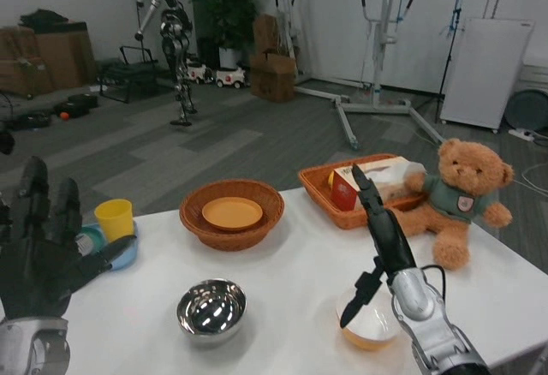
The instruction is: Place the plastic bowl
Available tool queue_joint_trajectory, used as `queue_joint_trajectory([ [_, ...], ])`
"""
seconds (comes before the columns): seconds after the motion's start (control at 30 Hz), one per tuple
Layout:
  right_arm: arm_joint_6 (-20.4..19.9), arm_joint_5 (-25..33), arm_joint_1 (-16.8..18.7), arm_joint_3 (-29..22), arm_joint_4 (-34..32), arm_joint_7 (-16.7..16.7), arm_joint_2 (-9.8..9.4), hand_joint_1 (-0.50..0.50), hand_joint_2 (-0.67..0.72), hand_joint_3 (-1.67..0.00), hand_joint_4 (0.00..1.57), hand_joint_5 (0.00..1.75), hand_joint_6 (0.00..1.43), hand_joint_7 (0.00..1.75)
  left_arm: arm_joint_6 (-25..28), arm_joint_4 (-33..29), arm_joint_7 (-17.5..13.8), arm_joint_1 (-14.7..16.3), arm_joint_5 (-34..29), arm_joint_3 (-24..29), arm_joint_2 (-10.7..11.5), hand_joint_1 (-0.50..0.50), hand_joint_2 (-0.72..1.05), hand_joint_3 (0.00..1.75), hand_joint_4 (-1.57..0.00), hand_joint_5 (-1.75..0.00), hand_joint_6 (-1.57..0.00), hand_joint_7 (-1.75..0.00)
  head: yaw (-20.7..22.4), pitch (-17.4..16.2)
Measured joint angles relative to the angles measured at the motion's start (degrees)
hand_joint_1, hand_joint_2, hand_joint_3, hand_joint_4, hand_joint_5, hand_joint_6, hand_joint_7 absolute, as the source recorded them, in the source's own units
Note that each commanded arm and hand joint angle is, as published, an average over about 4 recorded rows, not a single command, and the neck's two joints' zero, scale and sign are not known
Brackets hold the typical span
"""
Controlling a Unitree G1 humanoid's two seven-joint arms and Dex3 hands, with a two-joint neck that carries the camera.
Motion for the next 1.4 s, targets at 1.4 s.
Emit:
queue_joint_trajectory([
  [1.4,1.66,1.98,-0.29,2.7,-9.61,-4.47,-2.04,-0.46,0.47,0.0,0.0,0.0,0.0,0.0,0.0,0.99,0.0,-0.03,-1.18,-1.92,-0.07,-0.48,0.58,0.0,-0.04,0.0,0.0,0.0,-1.32,-0.81],
])
